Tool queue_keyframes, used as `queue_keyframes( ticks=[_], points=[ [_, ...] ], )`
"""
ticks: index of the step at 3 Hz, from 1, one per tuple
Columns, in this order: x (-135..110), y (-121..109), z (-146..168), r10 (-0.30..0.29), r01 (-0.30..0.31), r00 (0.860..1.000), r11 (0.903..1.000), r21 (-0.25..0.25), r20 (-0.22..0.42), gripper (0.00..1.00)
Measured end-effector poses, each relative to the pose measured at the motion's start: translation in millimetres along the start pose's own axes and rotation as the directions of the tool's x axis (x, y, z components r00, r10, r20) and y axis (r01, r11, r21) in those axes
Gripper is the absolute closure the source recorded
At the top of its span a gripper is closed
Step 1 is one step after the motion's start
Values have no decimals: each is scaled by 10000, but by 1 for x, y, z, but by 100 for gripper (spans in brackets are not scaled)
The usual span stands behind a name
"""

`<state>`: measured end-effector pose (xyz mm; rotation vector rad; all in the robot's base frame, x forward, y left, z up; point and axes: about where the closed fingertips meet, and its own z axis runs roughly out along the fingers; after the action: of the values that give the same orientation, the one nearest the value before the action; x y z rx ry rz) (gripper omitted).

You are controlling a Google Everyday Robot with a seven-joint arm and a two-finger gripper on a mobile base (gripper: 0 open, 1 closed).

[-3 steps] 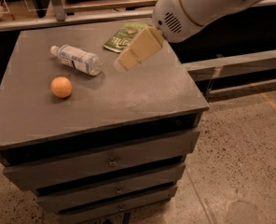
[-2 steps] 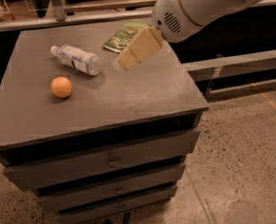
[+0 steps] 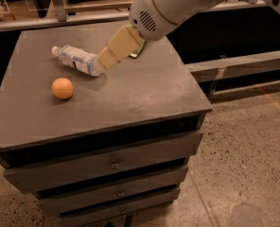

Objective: Place blue plastic bottle upright

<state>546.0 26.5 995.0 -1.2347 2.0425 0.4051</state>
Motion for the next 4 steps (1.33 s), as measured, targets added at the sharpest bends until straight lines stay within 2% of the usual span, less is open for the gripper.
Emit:
queue_keyframes(
  ticks=[1,2,3,4],
  points=[
    [-14,0,21,414,-398,9984,9985,387,-397,0],
    [-20,-11,45,667,-606,9956,9941,899,-657,0],
    [-26,-20,63,760,-658,9935,9908,1183,-843,0],
    [-36,-25,97,550,-437,9918,9942,978,-1154,0]
  ],
)
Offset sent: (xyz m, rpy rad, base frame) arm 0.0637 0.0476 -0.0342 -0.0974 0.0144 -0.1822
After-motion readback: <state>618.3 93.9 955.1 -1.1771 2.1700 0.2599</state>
